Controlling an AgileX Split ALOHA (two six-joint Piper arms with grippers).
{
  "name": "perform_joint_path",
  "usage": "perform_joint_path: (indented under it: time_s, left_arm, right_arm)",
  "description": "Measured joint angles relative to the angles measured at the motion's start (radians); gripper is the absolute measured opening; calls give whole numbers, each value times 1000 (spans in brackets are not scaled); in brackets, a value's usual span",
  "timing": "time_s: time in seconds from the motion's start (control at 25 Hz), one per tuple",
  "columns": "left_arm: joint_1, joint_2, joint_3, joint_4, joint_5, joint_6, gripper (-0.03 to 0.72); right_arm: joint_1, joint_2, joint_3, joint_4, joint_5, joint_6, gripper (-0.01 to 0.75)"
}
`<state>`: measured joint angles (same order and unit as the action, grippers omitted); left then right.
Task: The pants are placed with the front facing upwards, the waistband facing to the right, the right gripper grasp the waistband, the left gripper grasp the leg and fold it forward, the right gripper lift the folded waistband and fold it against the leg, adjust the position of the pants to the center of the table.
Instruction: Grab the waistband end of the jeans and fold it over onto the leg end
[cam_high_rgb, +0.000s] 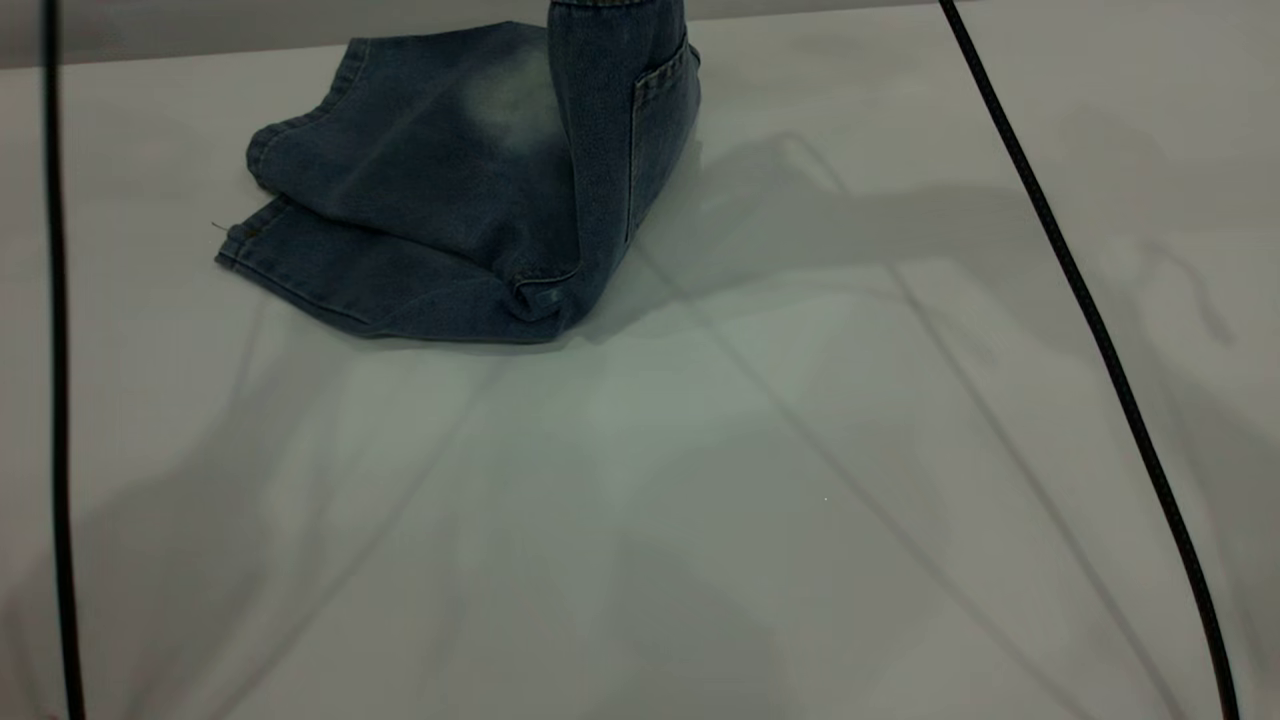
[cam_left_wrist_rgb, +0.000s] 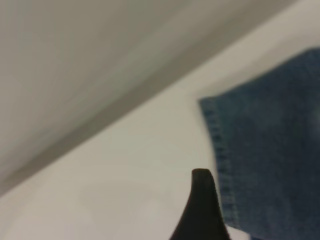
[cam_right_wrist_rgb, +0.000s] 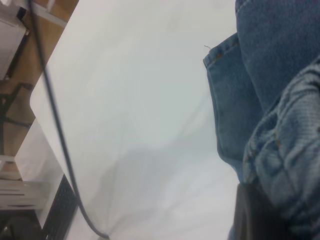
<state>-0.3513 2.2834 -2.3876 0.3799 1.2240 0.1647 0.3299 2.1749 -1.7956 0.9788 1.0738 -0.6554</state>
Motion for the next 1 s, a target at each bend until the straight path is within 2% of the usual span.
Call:
perform_joint_path:
  time_s: [0.24,0.48,1.0]
  left_arm:
    - [0,-143,0,14,2,0,514]
    - [0,-258,0,13,2,0,514]
    - [-2,-311,0,-57,-1,-11,514]
  right_arm:
    - [18,4,0,6,-13,0,112]
    - [59,13,0,17,-75,0,112]
    - [150,158,-47,174,-171,0,112]
